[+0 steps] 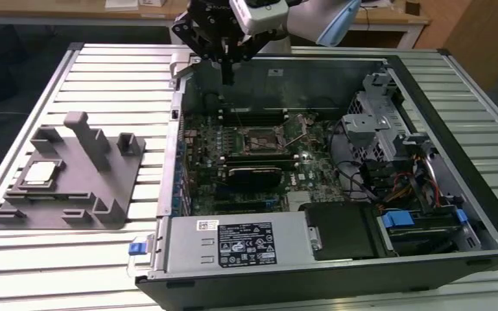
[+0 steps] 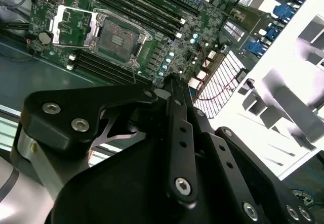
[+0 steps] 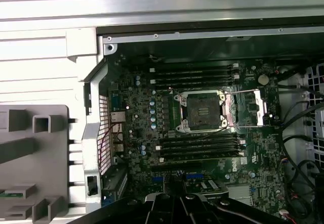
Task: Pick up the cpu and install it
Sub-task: 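Reach for the cpu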
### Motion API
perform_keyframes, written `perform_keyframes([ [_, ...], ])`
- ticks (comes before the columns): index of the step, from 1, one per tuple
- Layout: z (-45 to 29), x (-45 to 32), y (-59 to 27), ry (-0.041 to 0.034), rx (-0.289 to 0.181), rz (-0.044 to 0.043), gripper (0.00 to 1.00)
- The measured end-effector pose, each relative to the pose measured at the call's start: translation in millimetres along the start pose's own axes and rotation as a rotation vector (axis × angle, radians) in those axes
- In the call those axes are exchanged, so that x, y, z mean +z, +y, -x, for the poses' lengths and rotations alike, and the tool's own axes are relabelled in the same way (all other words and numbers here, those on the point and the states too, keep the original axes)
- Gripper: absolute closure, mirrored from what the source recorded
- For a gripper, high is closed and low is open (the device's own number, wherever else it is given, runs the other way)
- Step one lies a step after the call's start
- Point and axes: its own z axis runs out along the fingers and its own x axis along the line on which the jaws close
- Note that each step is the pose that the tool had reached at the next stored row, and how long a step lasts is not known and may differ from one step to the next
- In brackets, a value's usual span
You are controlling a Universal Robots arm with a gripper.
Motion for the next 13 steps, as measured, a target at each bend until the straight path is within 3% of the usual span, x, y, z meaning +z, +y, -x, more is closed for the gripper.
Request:
perform_keyframes([
  [13,-13.5,0.4,0.4,-0.0002,0.002,-0.0001,0.89],
])
